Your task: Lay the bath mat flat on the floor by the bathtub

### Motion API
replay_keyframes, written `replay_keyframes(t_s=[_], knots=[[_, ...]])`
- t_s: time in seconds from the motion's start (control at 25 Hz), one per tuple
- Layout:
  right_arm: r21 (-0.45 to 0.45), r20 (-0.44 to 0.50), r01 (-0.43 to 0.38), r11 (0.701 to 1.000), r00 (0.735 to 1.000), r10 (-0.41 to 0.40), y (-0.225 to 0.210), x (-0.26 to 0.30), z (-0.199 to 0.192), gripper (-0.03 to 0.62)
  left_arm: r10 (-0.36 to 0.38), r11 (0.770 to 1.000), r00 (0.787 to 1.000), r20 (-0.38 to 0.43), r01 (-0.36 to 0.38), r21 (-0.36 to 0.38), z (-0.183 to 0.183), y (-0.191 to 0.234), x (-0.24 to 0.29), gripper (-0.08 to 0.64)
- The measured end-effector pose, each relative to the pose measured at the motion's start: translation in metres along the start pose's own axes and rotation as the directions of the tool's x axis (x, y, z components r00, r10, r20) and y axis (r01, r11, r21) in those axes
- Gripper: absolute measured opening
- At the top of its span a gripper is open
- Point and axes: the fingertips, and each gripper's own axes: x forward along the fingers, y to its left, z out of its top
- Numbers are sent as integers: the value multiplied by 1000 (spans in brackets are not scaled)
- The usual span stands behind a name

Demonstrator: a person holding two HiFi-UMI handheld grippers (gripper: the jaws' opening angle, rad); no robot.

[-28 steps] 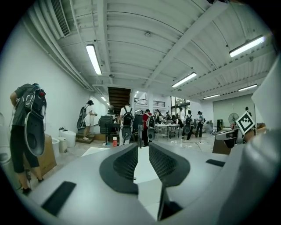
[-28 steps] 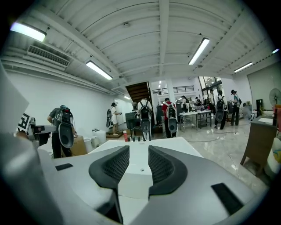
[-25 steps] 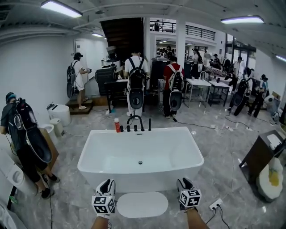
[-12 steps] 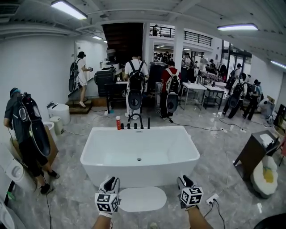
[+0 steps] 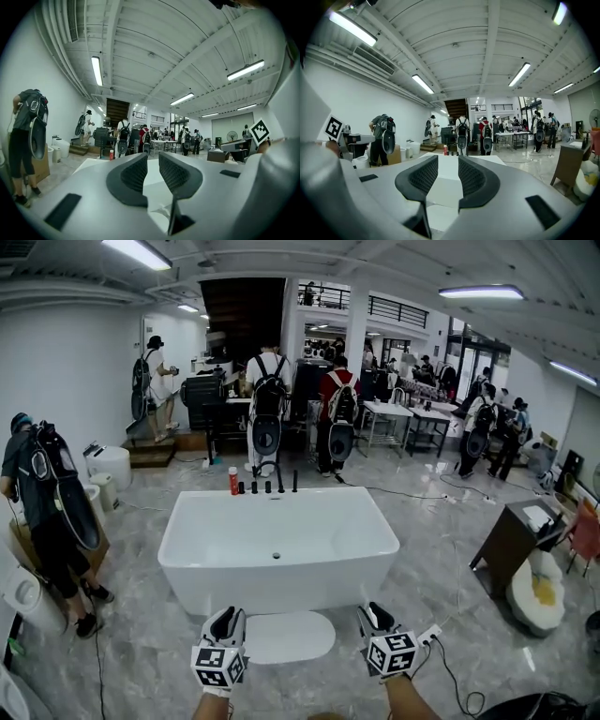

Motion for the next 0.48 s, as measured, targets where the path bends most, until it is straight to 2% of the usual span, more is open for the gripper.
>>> replay_keyframes(t_s=[0.2,0.36,0.48], knots=[[4,25,8,1000,1000,-8,-1,-29,11,140,7,1000,1000,18,-6,-25,10,-13,-26,88],[14,51,15,1000,999,-16,-7,-50,20,140,13,1000,1000,19,-12,-4,17,-26,-37,89],[26,53,0,1000,999,-1,-10,-67,19,140,44,999,999,23,-45,7,21,-35,-49,89]])
